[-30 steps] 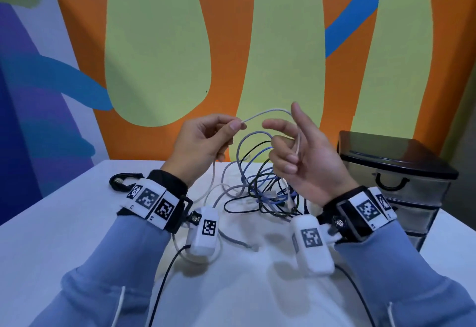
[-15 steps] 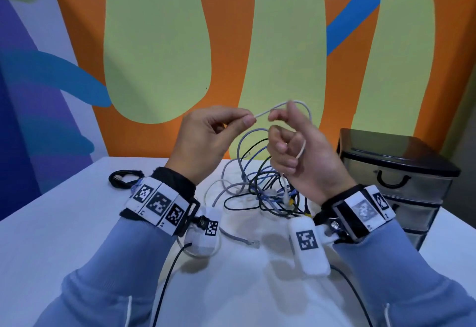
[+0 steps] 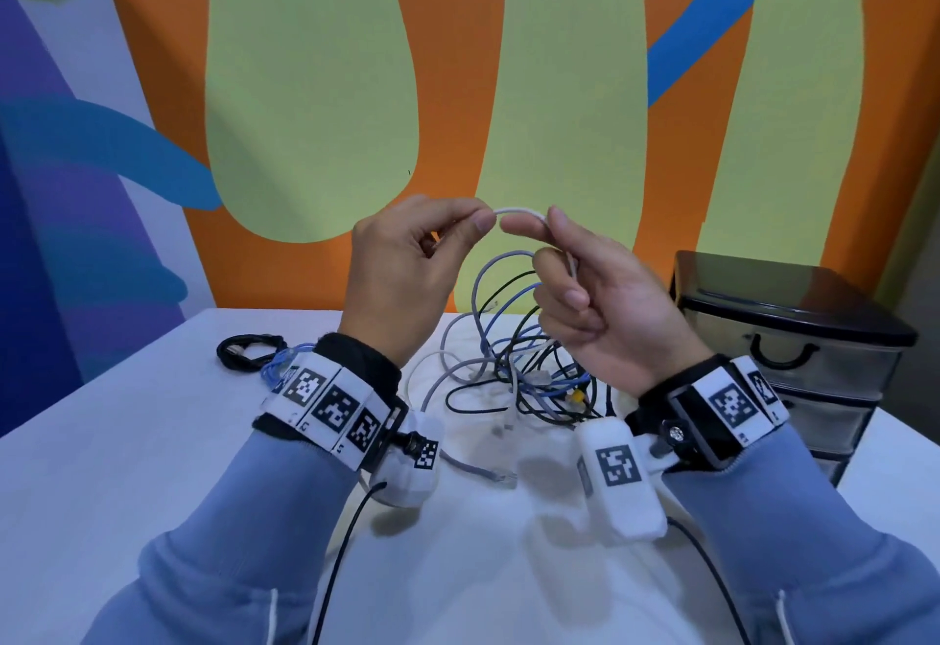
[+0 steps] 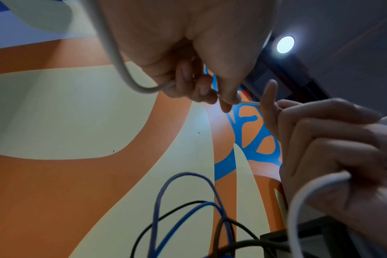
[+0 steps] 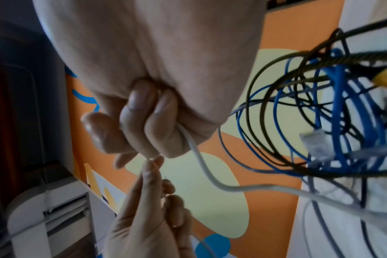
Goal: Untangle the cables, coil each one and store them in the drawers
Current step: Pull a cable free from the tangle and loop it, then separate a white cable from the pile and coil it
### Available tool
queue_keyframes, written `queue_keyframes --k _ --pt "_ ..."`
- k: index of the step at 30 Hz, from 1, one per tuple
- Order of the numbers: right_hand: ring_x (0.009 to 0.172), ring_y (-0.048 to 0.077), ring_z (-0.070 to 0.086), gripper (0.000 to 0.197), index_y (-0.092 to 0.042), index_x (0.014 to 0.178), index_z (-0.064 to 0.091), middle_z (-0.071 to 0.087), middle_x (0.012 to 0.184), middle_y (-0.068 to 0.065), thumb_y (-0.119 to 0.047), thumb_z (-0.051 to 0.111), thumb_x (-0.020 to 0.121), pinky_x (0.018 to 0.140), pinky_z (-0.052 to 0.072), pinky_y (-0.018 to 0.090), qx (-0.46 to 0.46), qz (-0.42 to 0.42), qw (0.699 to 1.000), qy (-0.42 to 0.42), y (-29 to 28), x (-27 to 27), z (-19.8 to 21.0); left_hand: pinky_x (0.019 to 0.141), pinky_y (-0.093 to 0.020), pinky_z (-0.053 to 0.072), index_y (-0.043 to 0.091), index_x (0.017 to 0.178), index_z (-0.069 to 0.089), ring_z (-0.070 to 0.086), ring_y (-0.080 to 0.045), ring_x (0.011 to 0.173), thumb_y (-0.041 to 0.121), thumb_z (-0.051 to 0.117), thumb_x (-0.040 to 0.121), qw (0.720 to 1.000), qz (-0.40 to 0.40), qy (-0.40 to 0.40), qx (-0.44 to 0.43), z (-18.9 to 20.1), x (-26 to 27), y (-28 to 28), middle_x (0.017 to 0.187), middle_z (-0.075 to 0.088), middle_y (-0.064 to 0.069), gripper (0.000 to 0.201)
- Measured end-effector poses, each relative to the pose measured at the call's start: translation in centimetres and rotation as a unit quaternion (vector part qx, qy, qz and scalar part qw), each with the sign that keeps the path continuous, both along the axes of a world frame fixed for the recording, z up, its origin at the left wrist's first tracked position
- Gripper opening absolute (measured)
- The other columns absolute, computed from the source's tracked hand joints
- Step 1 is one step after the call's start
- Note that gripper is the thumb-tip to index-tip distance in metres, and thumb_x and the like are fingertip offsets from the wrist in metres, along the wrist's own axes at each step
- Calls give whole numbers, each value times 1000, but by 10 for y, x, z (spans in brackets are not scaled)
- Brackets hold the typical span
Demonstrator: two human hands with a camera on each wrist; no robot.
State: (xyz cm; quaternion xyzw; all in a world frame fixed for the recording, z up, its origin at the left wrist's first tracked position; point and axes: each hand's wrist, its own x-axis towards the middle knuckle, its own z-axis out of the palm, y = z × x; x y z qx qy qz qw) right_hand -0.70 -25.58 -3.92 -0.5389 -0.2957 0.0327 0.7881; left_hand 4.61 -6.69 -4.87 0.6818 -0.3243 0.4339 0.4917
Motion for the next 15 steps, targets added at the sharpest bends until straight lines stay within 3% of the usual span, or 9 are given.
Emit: queue_keyframes --k 2,3,5,7,10,12,14,15 --pt "38 4 35 38 -2 132 63 56 61 -5 -24 41 110 36 29 17 40 -22 999 -15 6 2 3 58 -33 44 26 111 82 54 -17 56 36 68 103 998 -7 68 16 -5 2 -5 72 67 8 19" --pt "44 4 50 38 2 135 59 66 69 -2 -20 40 111 42 42 15 66 -37 997 -21 10 5 5 58 -34 49 27 117 79 59 -18 53 35 65 105 993 -10 108 50 -7 3 -9 69 66 8 21" --pt "78 14 74 38 8 140 52 77 97 11 -14 38 113 70 60 19 126 -46 990 -34 16 11 9 55 -30 50 20 127 72 65 -19 48 27 59 108 970 -26 193 144 -12 0 -15 64 66 6 24" --pt "109 29 74 39 10 146 42 73 121 25 -11 37 113 94 61 31 187 -70 979 -46 18 22 8 52 -28 52 10 131 66 66 -19 47 21 57 108 936 -61 262 227 -14 -8 -20 63 67 4 26" --pt "120 35 70 41 -2 155 29 69 128 28 -10 35 114 109 53 41 193 -183 962 -67 16 38 5 56 -27 49 18 120 71 61 -14 46 26 66 104 903 -90 282 312 -9 -23 -20 58 68 -3 18" --pt "112 30 74 39 -10 154 32 74 120 22 -10 34 115 105 55 39 115 -246 959 -76 14 41 0 59 -32 48 22 100 78 60 -12 54 32 73 98 910 -77 236 332 -1 -28 -17 64 71 -6 11" --pt "91 23 78 33 -11 146 43 76 106 18 -10 35 114 84 63 33 1 -266 962 -63 12 38 -7 68 -35 54 20 87 79 67 -7 70 33 77 94 930 -98 205 288 6 -27 -10 75 76 0 16" --pt "77 21 76 31 -8 142 49 74 100 20 -10 38 114 68 62 29 -52 -259 963 -50 11 35 -10 68 -26 54 15 86 78 67 1 72 29 78 95 940 -126 207 241 9 -26 -6 76 76 8 17"
